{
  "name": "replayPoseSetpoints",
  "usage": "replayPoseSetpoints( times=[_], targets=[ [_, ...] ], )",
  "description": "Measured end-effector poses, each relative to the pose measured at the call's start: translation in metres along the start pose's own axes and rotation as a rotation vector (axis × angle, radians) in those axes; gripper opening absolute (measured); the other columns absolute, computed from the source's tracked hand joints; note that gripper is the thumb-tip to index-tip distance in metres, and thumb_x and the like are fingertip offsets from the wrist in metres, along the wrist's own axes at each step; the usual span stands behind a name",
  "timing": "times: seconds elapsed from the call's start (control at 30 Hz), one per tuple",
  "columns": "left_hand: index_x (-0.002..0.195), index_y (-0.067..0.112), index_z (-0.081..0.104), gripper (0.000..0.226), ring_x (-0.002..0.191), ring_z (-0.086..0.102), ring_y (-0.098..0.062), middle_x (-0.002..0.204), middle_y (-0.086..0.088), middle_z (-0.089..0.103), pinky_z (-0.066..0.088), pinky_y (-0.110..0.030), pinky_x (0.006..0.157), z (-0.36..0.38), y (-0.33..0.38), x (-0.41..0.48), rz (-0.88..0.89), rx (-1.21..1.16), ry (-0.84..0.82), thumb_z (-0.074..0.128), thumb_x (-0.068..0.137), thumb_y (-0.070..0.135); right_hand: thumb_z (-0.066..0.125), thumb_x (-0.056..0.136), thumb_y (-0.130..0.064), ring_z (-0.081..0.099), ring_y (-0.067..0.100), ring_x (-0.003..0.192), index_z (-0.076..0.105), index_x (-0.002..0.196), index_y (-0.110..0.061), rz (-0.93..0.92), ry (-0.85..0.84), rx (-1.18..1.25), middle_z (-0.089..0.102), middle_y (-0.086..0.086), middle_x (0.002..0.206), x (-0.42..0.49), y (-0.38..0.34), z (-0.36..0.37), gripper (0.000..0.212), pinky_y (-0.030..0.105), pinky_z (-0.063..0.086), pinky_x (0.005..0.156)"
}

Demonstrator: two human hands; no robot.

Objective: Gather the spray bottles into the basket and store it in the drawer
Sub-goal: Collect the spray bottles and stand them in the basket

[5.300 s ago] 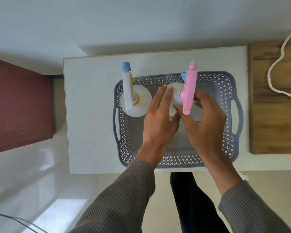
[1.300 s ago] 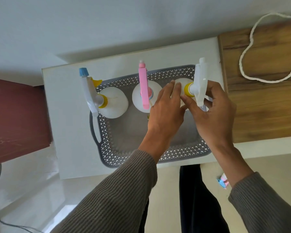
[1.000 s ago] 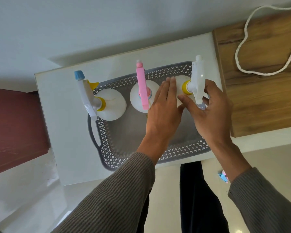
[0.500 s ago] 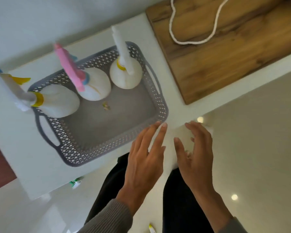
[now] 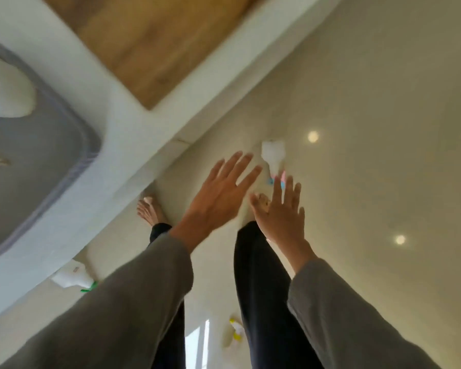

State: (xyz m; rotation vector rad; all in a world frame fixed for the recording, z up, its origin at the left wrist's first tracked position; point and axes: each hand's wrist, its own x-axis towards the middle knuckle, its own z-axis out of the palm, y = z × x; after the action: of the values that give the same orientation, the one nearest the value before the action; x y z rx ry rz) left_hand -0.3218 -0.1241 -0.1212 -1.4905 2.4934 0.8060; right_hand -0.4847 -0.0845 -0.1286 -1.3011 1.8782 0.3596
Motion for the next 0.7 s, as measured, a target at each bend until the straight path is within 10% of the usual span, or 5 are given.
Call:
replayPoseSetpoints(
  times=[0.27,0.7],
  targets=[
    [0.158,0.023,0.004,0.079,0.153,0.001,-0.033,0.166,-0.014,0.000,0.010,-0.057,0.122,0.067,0.004,0.122,0.216,0.367,-0.263,0.045,0.097,0.053,0.016,0.084,-0.087,-0.020,0.028,0.153,-0.016,0.156,-0.030,0.144,-0.140,0.099,-0.018,0.003,0.167,0.092,0.088,0.032,0.097,0.064,0.003,0.121],
    [0.156,0.035,-0.003,0.102,0.150,-0.010,-0.042,0.164,-0.014,-0.018,0.024,-0.057,0.118,0.205,-0.026,0.268,0.530,0.740,-0.393,0.068,0.089,0.011,0.030,0.093,-0.072,-0.011,0.029,0.155,-0.008,0.159,-0.029,0.066,-0.030,0.207,-0.013,0.003,0.168,0.213,0.158,0.114,0.088,0.062,0.011,0.121]
  ],
)
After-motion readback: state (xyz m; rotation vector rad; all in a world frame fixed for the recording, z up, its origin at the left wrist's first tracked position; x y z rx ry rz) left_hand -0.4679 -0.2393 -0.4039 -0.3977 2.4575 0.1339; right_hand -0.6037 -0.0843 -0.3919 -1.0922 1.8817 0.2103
